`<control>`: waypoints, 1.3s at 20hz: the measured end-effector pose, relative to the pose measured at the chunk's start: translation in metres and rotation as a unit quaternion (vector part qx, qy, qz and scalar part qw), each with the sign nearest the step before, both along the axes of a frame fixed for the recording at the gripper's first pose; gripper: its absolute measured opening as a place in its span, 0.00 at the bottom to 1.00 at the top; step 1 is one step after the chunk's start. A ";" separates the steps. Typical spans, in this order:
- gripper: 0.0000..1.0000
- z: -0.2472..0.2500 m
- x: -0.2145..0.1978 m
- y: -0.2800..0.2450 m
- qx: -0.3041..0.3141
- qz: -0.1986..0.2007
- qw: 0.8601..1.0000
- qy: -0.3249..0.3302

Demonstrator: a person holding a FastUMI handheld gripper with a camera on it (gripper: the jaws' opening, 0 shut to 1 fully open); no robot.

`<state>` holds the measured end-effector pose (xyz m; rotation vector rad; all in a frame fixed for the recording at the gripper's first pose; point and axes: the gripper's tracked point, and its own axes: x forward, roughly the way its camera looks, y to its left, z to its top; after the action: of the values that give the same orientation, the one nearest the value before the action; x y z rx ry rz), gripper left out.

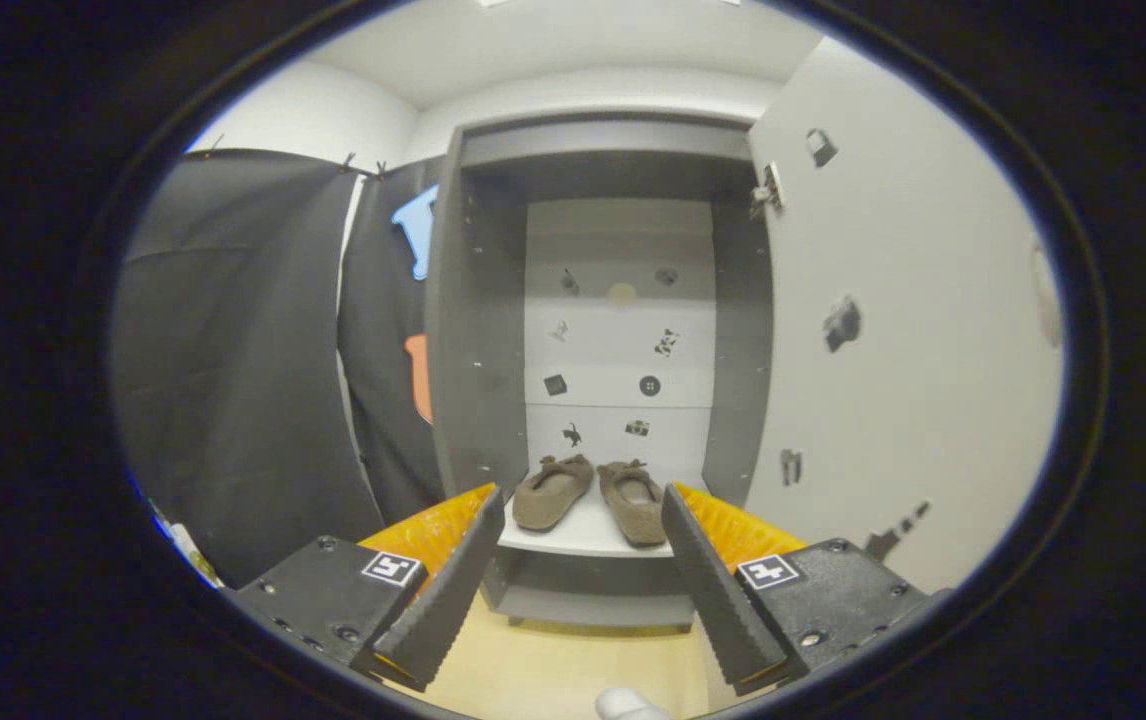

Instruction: Open the shoe cabinet door, grab the shoes and put them into the shoe cabinet, then close the shoe cabinet door.

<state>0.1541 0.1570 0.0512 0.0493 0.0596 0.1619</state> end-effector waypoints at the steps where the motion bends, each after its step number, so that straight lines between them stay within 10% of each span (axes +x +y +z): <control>1: 1.00 0.002 -0.020 -0.004 0.009 0.002 1.000 -0.001; 14: 0.96 0.009 -0.176 -0.170 0.041 -0.055 0.998 0.001; 26: 1.00 -0.017 -0.135 -0.281 0.009 -0.027 1.000 0.009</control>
<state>0.0188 -0.1237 0.0340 0.0711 0.0744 0.1072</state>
